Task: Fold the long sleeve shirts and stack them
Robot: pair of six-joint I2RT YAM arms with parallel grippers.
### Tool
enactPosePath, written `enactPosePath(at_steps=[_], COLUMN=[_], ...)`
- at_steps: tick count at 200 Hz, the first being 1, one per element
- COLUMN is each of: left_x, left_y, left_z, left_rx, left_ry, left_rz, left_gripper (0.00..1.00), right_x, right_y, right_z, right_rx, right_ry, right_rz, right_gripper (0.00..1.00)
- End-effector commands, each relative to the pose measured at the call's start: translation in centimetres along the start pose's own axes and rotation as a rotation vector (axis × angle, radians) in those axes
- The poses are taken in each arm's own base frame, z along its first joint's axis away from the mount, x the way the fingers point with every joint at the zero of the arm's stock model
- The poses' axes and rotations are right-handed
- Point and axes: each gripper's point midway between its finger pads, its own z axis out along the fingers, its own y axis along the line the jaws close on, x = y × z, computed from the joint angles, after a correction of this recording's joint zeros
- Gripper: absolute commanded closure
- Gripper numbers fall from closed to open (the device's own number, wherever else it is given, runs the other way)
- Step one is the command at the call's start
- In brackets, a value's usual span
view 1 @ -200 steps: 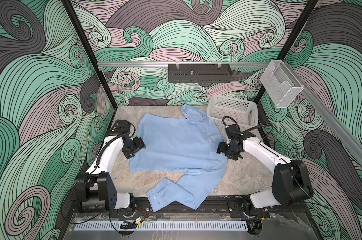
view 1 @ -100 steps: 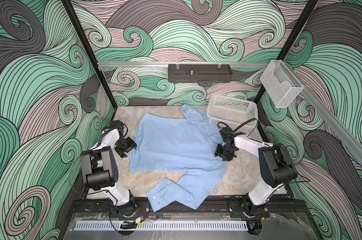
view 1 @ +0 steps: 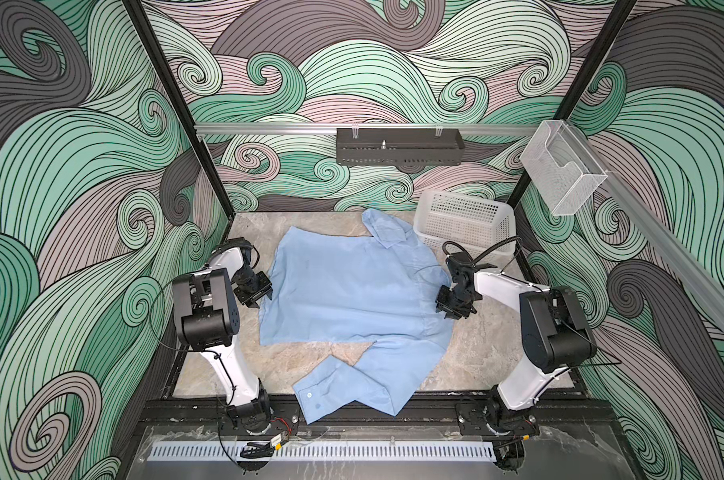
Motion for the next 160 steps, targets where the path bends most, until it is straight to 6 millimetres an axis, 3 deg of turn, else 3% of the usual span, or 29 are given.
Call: enactPosePath(at_steps=[1,54,92,126,141,160], left_x=[0.0,-1.2,-1.7,-1.8,-1.9,-1.9], left_y=[0.2,-0.6,-1.2,-1.0,-1.1,-1.3], left_z=[0.4,0.9,1.2,1.6,1.5,1.8], left_rx=[-0.038,-0.026,-0.01,-0.025,-0.023,-0.017], left_ry=[0.025,0.031,0.033,0.041,0.039,0.048], left_rz=[0.027,0.023,0.021,0.023,0.028,0.033], left_gripper=[0.62,0.77,0.77,0.59,0.6,0.69], right_x=[0.7,0.9,1.1,1.0,1.0,1.0], right_y=[-2.4,-2.9,-3.1,-3.1,-3.2,-3.1], right_z=[0.4,0.3,0.2,0.0,0.0,0.0], right_rx=[0.095,0.111,0.114,0.108,0.108,0.108], right_ry=[0.013,0.01,0.01,0.006,0.006,0.004], right_rz=[-0.006,-0.011,-0.011,-0.01,-0.008,-0.011], right_gripper=[0.66,0.66,0.66,0.66,0.66,0.67])
